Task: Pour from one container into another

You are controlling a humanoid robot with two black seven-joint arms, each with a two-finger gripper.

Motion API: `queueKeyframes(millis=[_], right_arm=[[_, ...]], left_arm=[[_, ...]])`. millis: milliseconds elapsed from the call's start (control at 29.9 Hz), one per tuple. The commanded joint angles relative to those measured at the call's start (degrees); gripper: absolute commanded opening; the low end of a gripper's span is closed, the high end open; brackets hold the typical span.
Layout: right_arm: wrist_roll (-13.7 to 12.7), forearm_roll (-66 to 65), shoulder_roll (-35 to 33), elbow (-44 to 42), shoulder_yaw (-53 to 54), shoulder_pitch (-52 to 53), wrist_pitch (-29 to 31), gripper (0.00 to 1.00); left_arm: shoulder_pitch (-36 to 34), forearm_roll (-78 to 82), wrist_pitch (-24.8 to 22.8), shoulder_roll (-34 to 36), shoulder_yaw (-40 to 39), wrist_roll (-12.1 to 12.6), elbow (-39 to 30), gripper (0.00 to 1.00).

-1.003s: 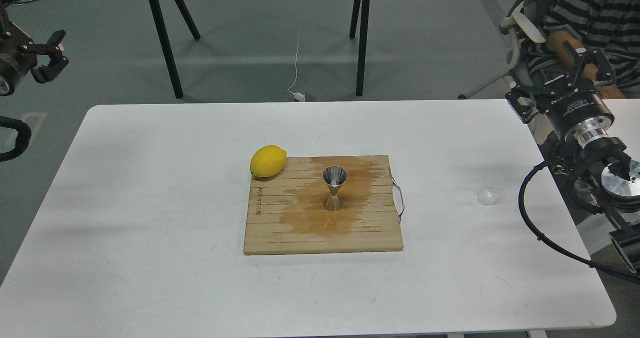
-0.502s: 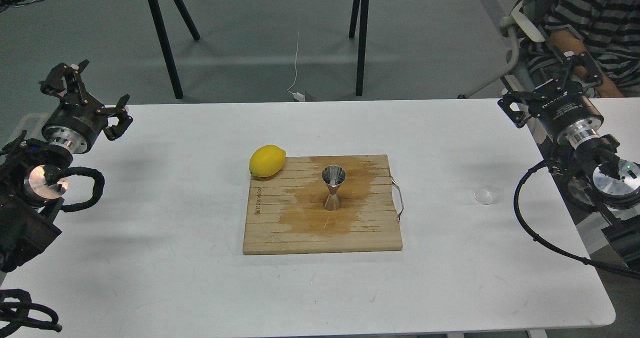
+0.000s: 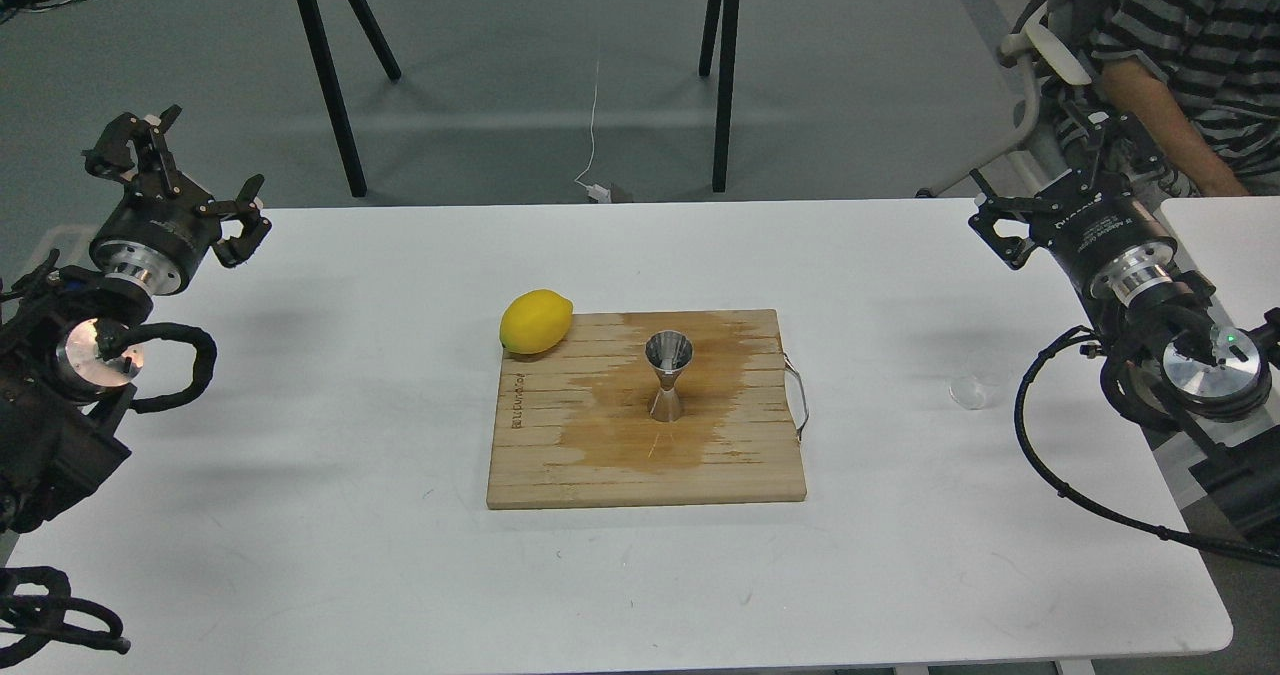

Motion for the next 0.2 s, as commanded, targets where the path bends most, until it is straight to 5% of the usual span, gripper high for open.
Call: queueKeyframes(millis=[0, 167], right_arm=[[0.01, 0.0, -0.05, 0.0, 0.06, -0.3, 0.09, 0.99], [0.01, 0.0, -0.05, 0.09, 0.06, -0.3, 0.09, 0.99]], left_arm=[[-0.66, 0.0, 0.0, 0.11, 0.04, -0.01, -0.01, 0.99], [-1.1, 0.0, 0.0, 0.19, 0.12, -0.89, -0.01, 1.0]])
